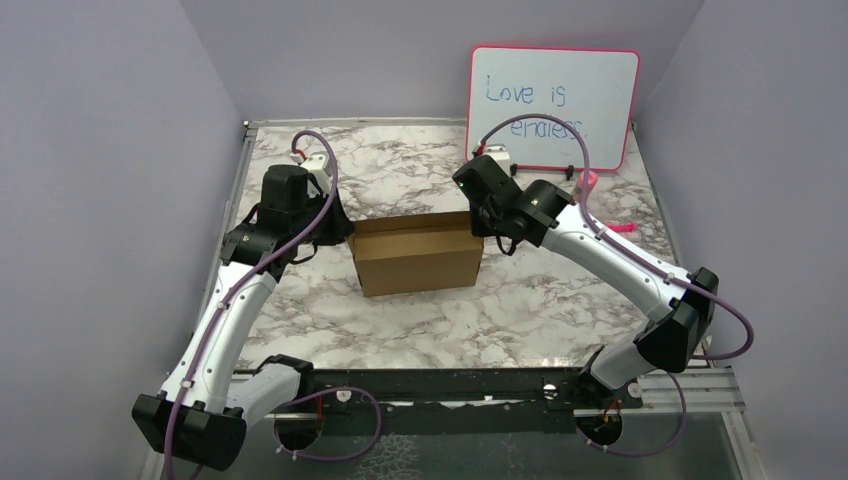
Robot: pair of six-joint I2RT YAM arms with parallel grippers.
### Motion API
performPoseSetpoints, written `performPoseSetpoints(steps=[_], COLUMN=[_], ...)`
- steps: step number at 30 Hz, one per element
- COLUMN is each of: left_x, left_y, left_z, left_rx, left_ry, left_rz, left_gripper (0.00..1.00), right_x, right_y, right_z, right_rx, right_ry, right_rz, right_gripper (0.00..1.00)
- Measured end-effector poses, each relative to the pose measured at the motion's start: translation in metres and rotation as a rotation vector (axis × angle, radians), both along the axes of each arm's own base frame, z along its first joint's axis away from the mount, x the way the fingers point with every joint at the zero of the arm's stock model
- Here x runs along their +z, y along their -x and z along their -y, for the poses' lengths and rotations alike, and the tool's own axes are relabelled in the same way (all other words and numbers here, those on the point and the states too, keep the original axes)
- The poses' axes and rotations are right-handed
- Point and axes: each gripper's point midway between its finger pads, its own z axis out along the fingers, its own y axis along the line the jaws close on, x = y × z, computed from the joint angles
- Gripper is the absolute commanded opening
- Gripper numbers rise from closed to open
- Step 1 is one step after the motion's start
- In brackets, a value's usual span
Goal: Fold the paper box
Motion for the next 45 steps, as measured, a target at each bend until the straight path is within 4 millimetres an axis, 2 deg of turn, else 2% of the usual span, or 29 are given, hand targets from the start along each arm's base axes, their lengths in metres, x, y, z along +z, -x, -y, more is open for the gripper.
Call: performPoseSetpoints(steps=[34, 45], left_x=[-0.002, -0.0021], left_y=[-0.0021, -0.0022], left_z=[-0.0029, -0.0026], left_rx=[0.006, 0.006], left_ry=[-0.022, -0.022], left_rz=[0.017, 0.019], left_gripper=[0.12, 0.12], right_x=[0.002, 0.0006], right_y=[-0.0028, -0.0011], right_z=[0.0007, -0.0027], right_rx=[0.082, 0.068], right_ry=[0.072, 0.042], right_rz=[0.013, -0.001], right_gripper=[0.09, 0.09])
